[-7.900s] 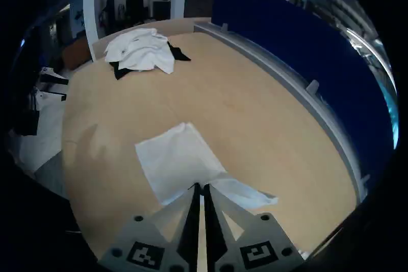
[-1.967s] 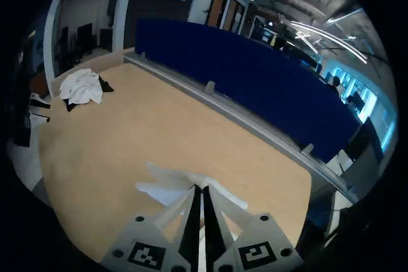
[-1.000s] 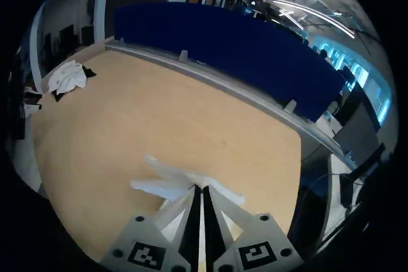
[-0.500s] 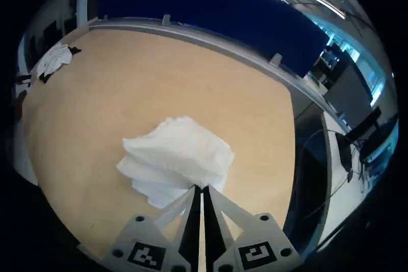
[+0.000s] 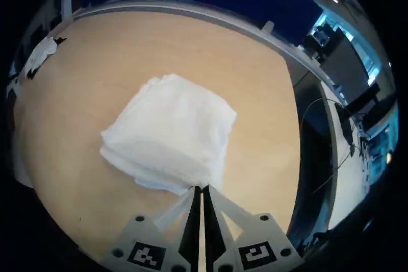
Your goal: Fold towel
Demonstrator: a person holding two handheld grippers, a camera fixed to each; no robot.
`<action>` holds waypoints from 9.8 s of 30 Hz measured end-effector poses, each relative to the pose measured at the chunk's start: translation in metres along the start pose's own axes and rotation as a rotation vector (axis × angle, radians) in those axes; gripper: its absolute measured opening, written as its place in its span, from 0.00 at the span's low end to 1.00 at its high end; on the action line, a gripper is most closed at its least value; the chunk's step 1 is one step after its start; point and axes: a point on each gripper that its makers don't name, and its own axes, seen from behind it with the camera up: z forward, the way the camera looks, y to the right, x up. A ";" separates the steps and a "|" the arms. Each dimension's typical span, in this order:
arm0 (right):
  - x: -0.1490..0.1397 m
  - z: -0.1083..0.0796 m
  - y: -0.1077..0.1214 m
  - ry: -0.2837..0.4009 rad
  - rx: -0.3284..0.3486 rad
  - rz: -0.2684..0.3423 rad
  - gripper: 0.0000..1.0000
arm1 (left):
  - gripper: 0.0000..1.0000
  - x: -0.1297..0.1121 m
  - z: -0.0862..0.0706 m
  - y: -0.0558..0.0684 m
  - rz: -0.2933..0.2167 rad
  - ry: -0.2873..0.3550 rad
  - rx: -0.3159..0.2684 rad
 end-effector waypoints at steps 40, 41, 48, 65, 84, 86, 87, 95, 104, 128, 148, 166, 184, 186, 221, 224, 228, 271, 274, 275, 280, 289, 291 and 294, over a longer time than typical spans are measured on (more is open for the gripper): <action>-0.037 0.002 -0.020 -0.027 0.003 0.140 1.00 | 0.94 0.005 0.000 0.004 0.015 0.008 -0.011; -0.035 0.000 -0.022 -0.020 0.009 0.140 1.00 | 0.94 0.005 0.000 0.004 0.014 0.008 -0.012; -0.015 -0.009 -0.032 0.027 0.031 0.130 1.00 | 0.94 0.002 0.000 0.004 0.012 0.008 -0.013; 0.014 0.009 -0.068 0.062 0.091 0.137 1.00 | 0.94 -0.001 0.000 -0.002 0.012 0.001 0.000; 0.059 0.017 -0.049 0.127 0.080 0.142 1.00 | 0.94 -0.002 0.004 -0.012 0.001 -0.009 0.017; 0.068 0.021 -0.046 0.133 0.078 0.144 1.00 | 0.94 -0.003 0.003 -0.014 0.000 -0.012 0.021; 0.073 0.024 -0.045 0.135 0.078 0.144 1.00 | 0.94 -0.004 0.003 -0.015 -0.001 -0.013 0.024; 0.096 0.048 -0.041 0.118 0.083 0.136 1.00 | 0.94 -0.006 0.000 -0.025 -0.013 -0.020 0.046; 0.098 0.063 -0.041 0.085 0.092 0.120 1.00 | 0.94 -0.009 -0.001 -0.030 -0.022 -0.025 0.059; 0.095 -0.001 -0.068 0.197 0.091 0.180 1.00 | 0.94 -0.001 -0.001 -0.027 -0.036 0.012 0.038; 0.129 -0.105 -0.103 0.548 -0.039 0.323 1.00 | 0.94 0.019 0.007 -0.030 -0.054 0.096 0.025; 0.173 -0.180 -0.123 0.868 -0.107 0.379 1.00 | 0.94 0.065 0.001 -0.036 -0.105 0.280 0.027; 0.211 -0.197 -0.151 0.906 -0.115 0.365 1.00 | 0.94 0.112 -0.026 -0.056 -0.180 0.536 0.052; 0.214 -0.200 -0.155 0.908 -0.111 0.366 1.00 | 0.94 0.114 -0.026 -0.058 -0.177 0.543 0.054; 0.269 -0.178 -0.214 0.971 -0.037 0.366 1.00 | 0.93 0.072 0.056 -0.070 -0.109 0.699 0.117; 0.272 -0.174 -0.214 0.974 -0.035 0.369 1.00 | 0.93 0.067 0.062 -0.074 -0.114 0.710 0.128; 0.275 -0.171 -0.213 0.987 -0.036 0.368 1.00 | 0.93 0.061 0.072 -0.076 -0.126 0.724 0.127; 0.280 -0.165 -0.198 1.016 -0.051 0.346 1.00 | 0.94 0.035 0.116 -0.078 -0.161 0.713 0.123; 0.279 -0.170 -0.193 1.031 -0.058 0.342 1.00 | 0.94 0.035 0.116 -0.078 -0.160 0.713 0.123; 0.278 -0.172 -0.191 1.037 -0.061 0.340 1.00 | 0.94 0.034 0.116 -0.079 -0.161 0.713 0.123; 0.271 -0.177 -0.180 1.060 -0.089 0.335 1.00 | 0.94 0.035 0.116 -0.079 -0.160 0.713 0.123; 0.254 -0.175 -0.169 1.090 -0.117 0.354 1.00 | 0.94 0.035 0.117 -0.079 -0.160 0.713 0.123; 0.250 -0.170 -0.168 1.091 -0.114 0.359 1.00 | 0.94 0.035 0.116 -0.079 -0.160 0.713 0.123; 0.243 -0.162 -0.166 1.088 -0.107 0.373 1.00 | 0.94 0.035 0.116 -0.079 -0.160 0.713 0.123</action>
